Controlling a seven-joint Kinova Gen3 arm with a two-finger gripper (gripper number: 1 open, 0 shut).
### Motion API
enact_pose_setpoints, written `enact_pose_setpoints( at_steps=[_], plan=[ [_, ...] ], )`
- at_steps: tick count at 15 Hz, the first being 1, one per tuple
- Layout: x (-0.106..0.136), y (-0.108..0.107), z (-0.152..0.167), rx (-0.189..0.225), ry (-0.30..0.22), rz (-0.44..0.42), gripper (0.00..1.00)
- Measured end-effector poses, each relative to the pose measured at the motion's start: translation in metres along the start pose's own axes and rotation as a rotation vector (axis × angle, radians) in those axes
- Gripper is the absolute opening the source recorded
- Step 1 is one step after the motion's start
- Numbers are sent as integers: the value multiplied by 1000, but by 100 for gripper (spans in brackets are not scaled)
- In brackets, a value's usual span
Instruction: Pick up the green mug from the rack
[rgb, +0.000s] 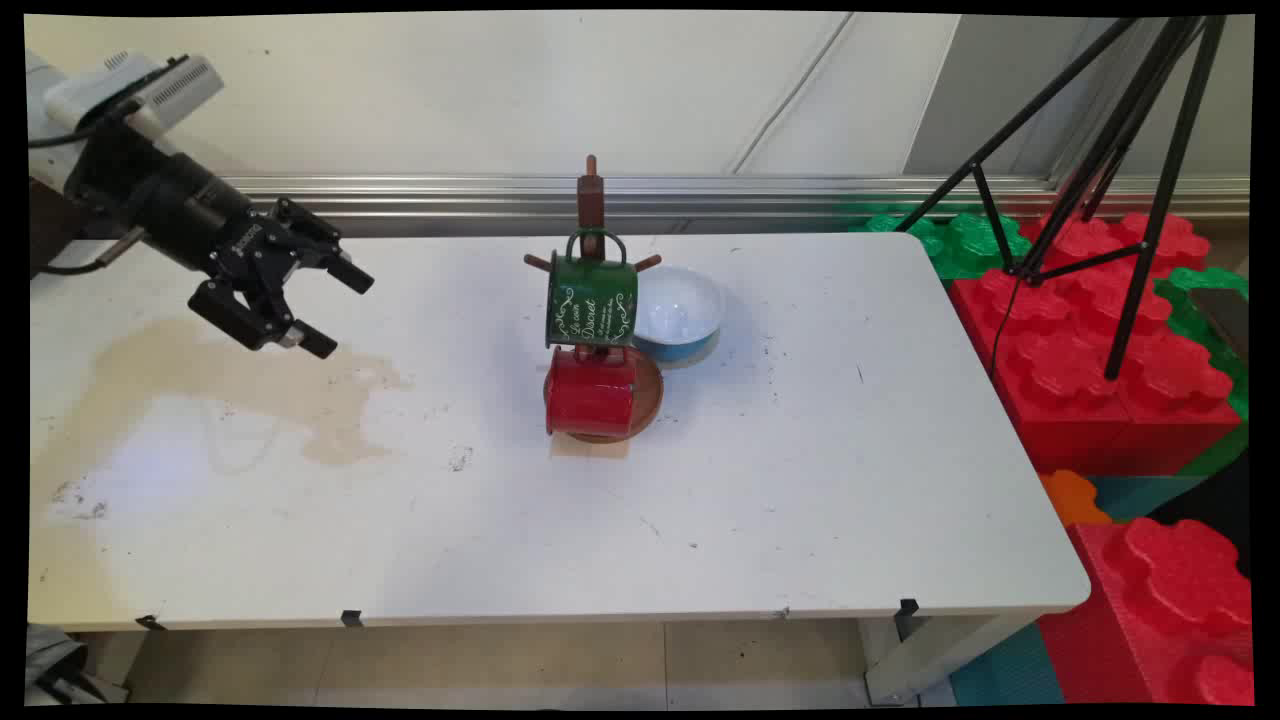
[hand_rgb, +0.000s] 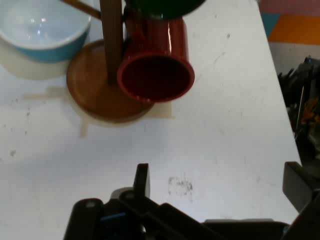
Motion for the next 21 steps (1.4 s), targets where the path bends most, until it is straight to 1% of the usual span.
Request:
enact_pose_setpoints(
  at_steps=[3, 9, 15, 21],
  plan=[
    [8, 2, 0, 1, 35, -11, 100],
    [29, 12, 13, -11, 138, -55, 100],
    [42, 20, 30, -23, 203, -92, 100],
    [49, 26, 60, -30, 256, -151, 100]
  ],
)
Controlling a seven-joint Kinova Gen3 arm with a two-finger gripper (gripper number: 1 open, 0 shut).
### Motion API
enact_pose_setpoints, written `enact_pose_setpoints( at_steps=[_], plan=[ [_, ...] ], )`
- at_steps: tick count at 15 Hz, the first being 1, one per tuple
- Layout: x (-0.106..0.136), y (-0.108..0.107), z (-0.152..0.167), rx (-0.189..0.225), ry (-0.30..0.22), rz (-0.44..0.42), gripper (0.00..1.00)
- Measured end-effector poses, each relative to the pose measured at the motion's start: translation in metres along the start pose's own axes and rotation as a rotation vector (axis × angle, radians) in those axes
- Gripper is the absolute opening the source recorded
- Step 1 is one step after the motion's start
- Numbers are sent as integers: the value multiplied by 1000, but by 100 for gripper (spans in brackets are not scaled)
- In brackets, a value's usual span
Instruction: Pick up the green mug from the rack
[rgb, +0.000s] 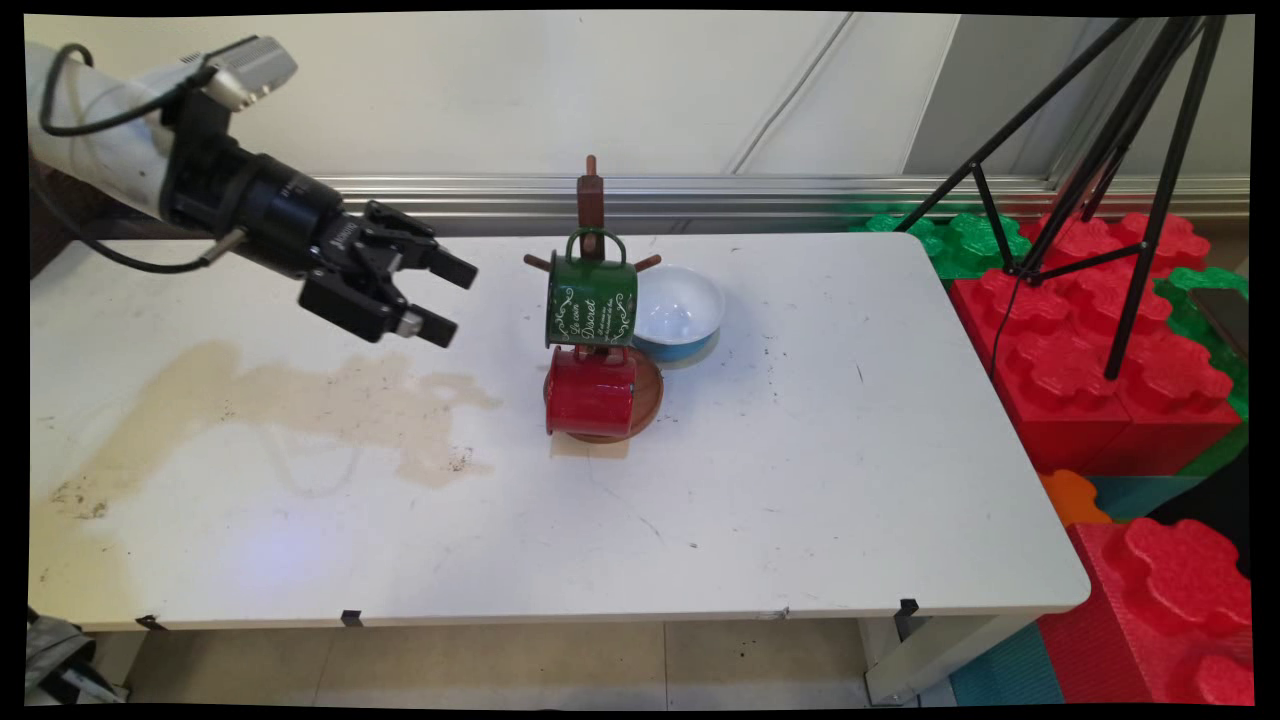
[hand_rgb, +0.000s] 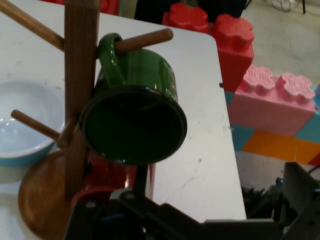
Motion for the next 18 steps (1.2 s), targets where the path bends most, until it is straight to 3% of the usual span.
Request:
enact_pose_setpoints(
  at_steps=[18],
  plan=[
    [-13, -4, 67, 46, 134, -104, 100]
  ],
)
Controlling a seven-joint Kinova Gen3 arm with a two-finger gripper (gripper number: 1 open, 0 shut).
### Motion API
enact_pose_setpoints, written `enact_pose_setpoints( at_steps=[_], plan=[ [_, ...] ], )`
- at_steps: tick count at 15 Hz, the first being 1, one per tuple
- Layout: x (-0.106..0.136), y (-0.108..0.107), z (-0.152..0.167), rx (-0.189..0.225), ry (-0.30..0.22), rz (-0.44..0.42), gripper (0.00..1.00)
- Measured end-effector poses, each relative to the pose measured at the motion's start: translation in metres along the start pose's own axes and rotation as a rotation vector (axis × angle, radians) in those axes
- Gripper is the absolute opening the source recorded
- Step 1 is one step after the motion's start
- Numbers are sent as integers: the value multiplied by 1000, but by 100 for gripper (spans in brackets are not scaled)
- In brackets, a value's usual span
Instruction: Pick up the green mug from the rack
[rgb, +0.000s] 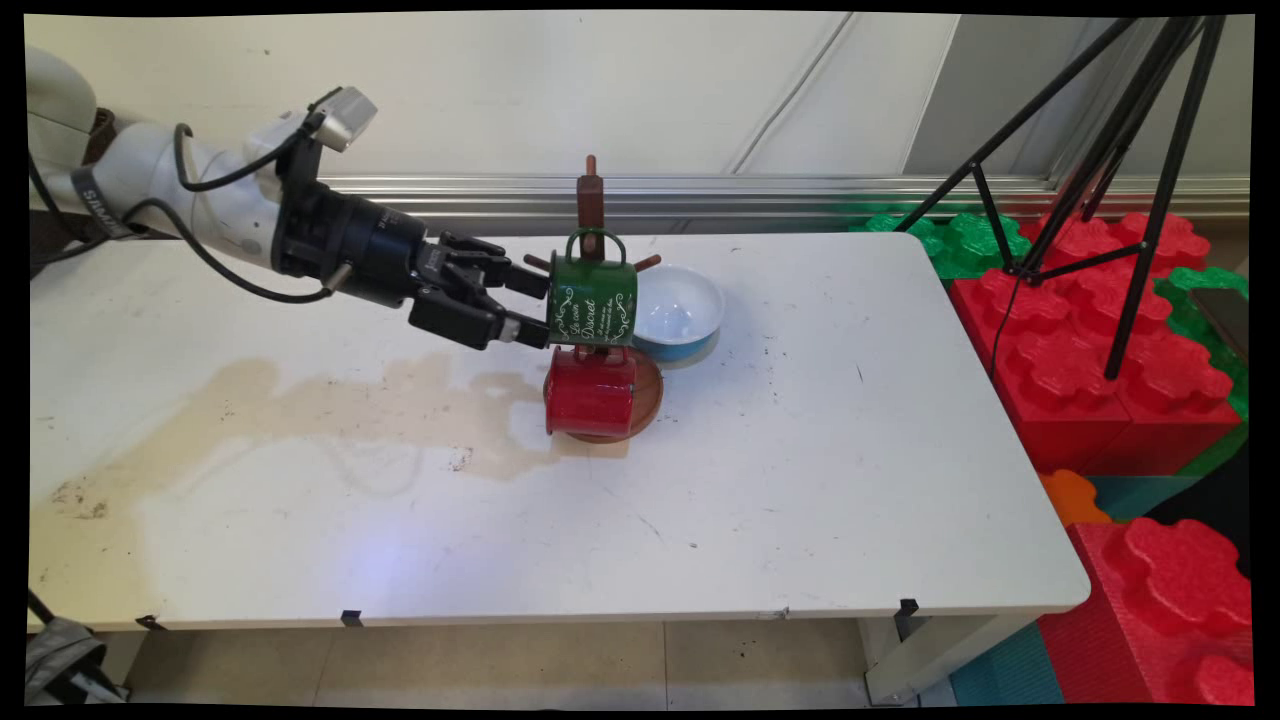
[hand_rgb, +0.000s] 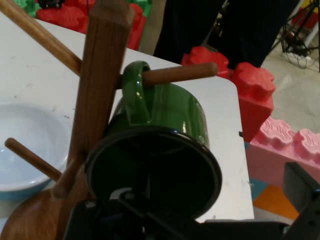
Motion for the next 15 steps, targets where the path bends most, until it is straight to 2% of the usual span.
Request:
enact_pose_setpoints(
  at_steps=[11, 12, 15],
  plan=[
    [-12, 3, 13, 28, 52, -82, 100],
    [-12, 4, 14, 28, 55, -86, 0],
    [-14, 5, 15, 29, 63, -95, 0]
  ],
)
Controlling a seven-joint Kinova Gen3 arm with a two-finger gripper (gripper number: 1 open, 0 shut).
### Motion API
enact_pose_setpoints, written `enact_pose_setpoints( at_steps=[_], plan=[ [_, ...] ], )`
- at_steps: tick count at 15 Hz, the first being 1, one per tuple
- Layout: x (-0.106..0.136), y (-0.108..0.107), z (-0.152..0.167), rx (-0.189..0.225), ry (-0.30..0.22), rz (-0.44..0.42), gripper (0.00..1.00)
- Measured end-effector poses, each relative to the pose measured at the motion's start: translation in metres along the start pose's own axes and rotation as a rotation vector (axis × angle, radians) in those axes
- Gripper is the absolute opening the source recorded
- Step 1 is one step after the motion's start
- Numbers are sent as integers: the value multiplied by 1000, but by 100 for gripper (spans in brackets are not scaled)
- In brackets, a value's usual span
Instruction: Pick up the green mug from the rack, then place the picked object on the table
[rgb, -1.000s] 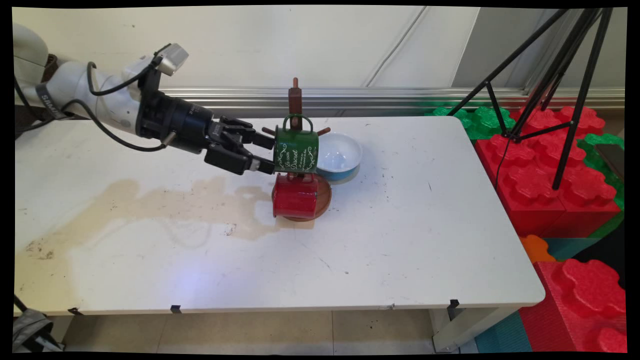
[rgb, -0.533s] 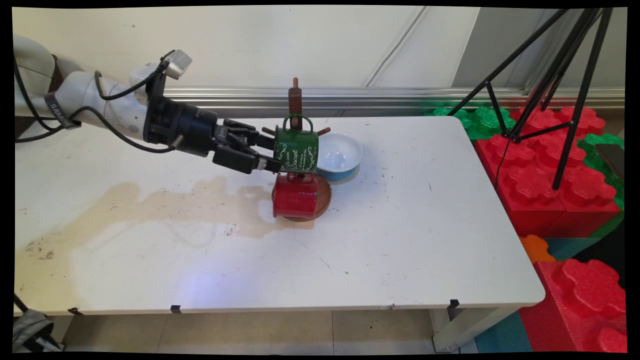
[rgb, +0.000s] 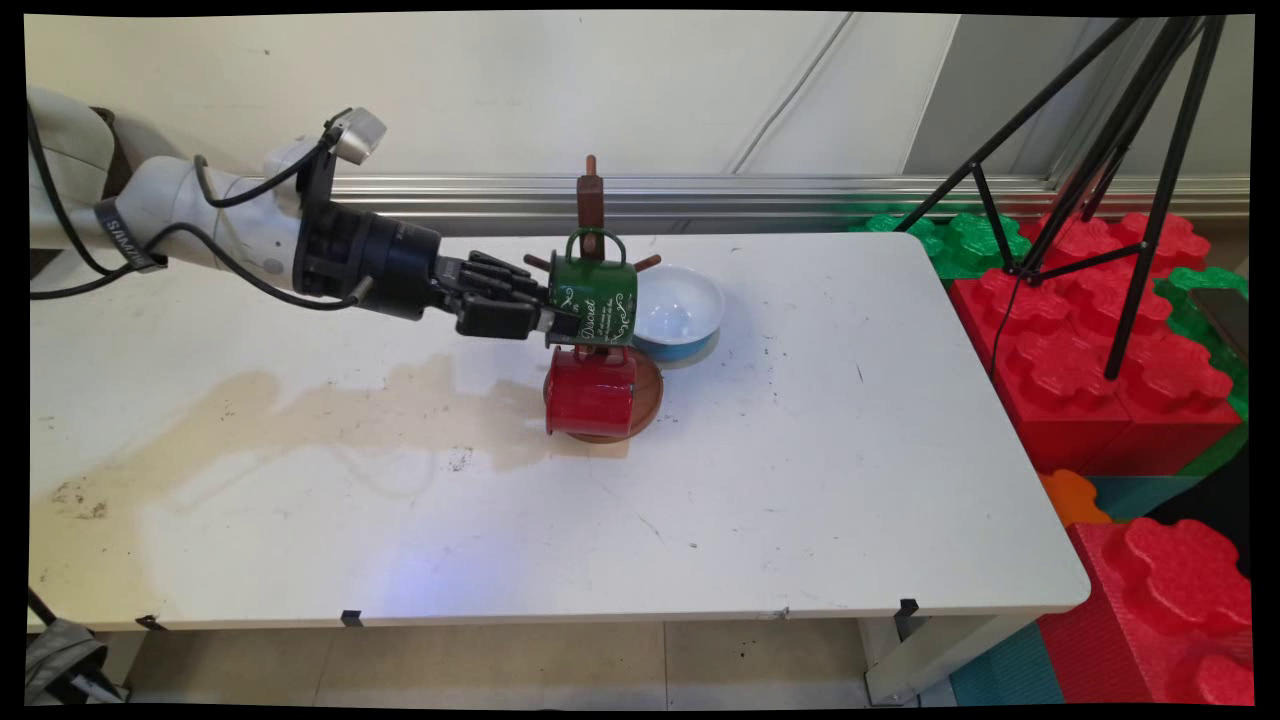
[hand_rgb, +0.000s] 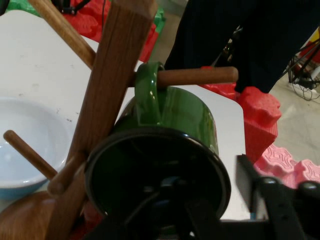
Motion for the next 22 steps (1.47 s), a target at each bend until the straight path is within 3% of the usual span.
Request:
enact_pose_setpoints(
  at_steps=[12, 22],
  plan=[
    [-1, 4, -4, -14, 8, -13, 0],
    [9, 12, -12, -65, 19, -12, 0]
  ],
)
